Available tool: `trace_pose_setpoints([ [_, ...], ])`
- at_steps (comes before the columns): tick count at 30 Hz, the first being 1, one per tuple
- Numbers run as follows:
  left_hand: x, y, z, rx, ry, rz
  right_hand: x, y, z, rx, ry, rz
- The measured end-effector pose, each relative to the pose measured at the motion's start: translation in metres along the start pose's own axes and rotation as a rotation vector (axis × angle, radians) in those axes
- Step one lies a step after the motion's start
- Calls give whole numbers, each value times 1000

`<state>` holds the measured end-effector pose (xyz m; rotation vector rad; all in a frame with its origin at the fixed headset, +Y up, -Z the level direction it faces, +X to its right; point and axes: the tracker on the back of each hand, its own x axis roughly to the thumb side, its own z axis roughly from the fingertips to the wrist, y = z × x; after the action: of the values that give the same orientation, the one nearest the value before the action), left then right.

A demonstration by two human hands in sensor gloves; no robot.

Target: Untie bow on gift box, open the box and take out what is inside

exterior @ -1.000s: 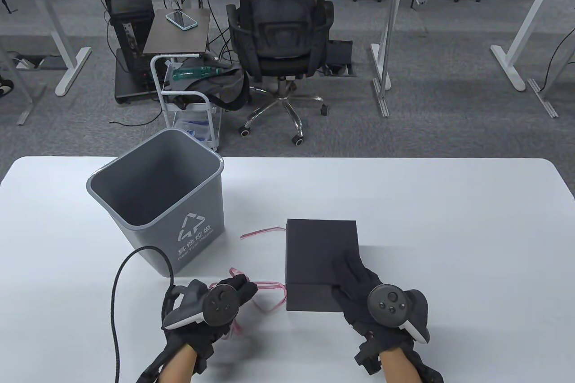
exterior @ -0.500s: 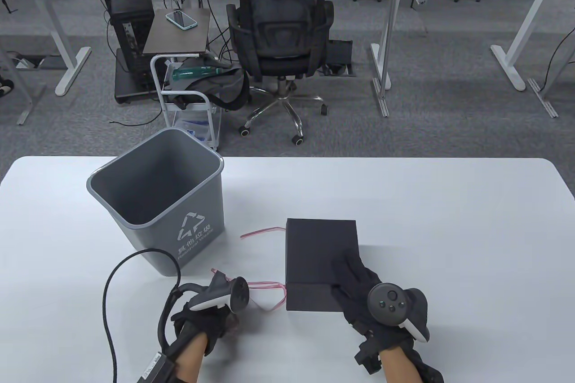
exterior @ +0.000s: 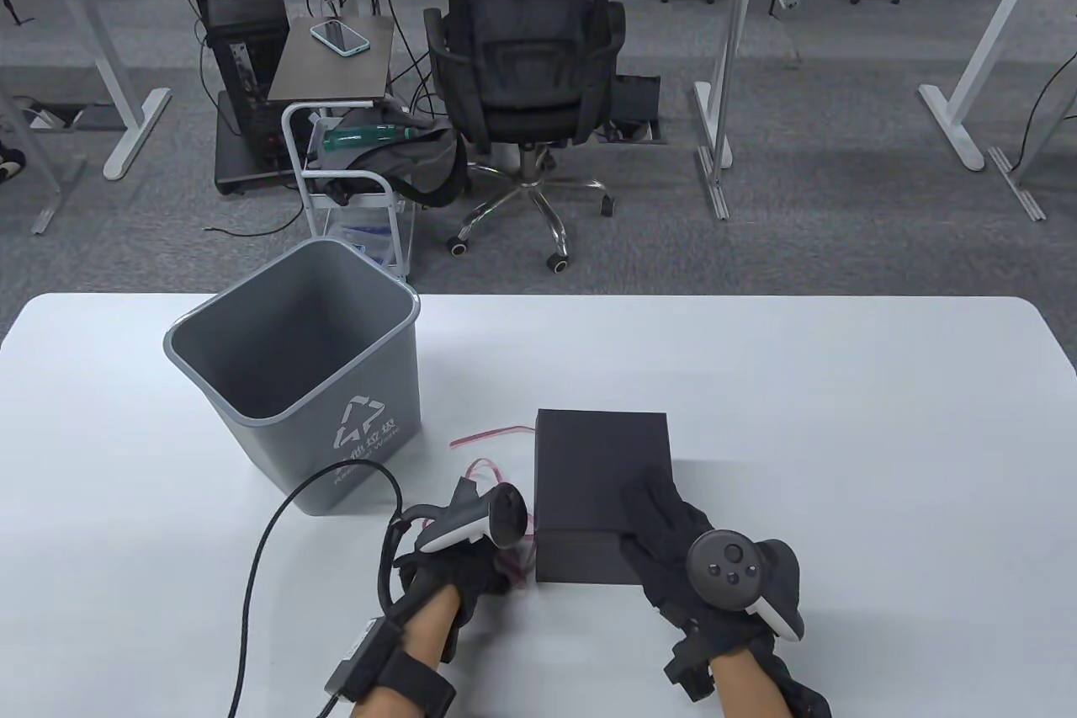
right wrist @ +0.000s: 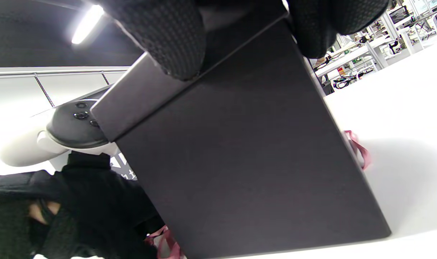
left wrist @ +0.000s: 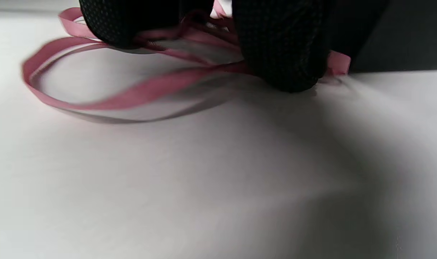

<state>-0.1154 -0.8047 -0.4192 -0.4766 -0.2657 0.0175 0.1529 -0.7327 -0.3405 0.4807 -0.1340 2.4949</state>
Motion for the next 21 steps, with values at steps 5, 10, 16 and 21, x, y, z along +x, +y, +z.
trace_pose_setpoints([
  [5, 0, -1, 9, 238, -34, -97, -1, 0, 0, -2, -1, -2],
  [10, 5, -8, 26, 345, -147, -245, -2, 2, 0, 2, -10, -12],
  [16, 2, -8, 34, 346, -122, -209, 3, 4, -1, 0, -17, 18],
  [21, -17, -7, 42, 327, -16, -137, 1, 5, 0, -13, -25, -1],
])
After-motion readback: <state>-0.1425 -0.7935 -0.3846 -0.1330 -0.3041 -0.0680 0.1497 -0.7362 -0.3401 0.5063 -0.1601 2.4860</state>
